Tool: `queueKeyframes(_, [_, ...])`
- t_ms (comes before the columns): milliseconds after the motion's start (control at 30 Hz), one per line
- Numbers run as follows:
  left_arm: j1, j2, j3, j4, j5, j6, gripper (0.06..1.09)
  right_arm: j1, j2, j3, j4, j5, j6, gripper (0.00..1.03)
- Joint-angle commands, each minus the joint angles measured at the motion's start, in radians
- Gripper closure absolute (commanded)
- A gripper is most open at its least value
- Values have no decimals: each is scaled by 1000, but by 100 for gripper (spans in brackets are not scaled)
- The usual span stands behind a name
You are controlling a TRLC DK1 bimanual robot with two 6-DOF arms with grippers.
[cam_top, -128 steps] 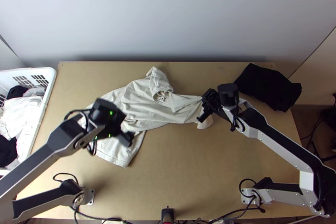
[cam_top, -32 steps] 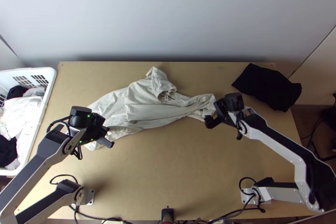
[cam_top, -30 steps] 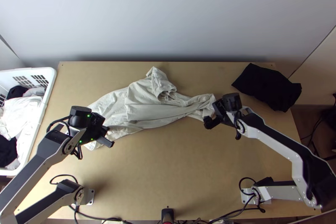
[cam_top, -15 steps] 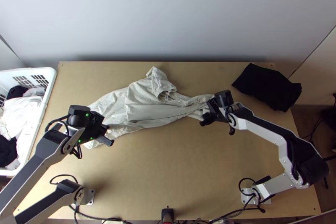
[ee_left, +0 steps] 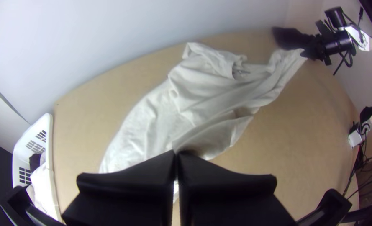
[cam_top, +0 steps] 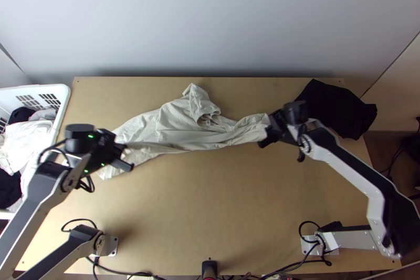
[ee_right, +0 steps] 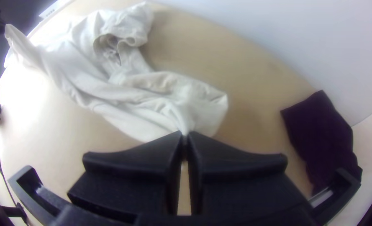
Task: Fold the t-shirt
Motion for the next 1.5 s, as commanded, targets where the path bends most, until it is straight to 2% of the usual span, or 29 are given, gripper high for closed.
queueKeyframes(0, [111, -43, 156, -1, 1, -16, 105, -58, -154, 126, -162, -13, -14, 100])
queueKeyframes(133, [176, -61, 255, 8, -1, -16, 105, -80, -220, 233, -254, -15, -17, 100])
queueKeyframes(333, [240, -100, 375, 98, -2, -6, 105, -92, -298, 396, -334, -13, -15, 100])
queueKeyframes(633, [269, -238, 401, 384, -21, 1, 105, -83, -386, 571, -345, 47, -9, 100])
queueKeyframes(767, [259, -241, 486, 373, -18, 1, 105, -80, -432, 614, -343, 73, -15, 100])
queueKeyframes(967, [256, -205, 634, 362, -8, 0, 105, -40, -518, 658, -306, 149, -100, 100])
queueKeyframes(1333, [254, -158, 811, 362, -5, 0, 105, -40, -564, 858, -302, 171, -147, 100])
queueKeyframes(1467, [254, -175, 844, 344, 42, -2, 105, -41, -591, 896, -331, 169, -157, 100])
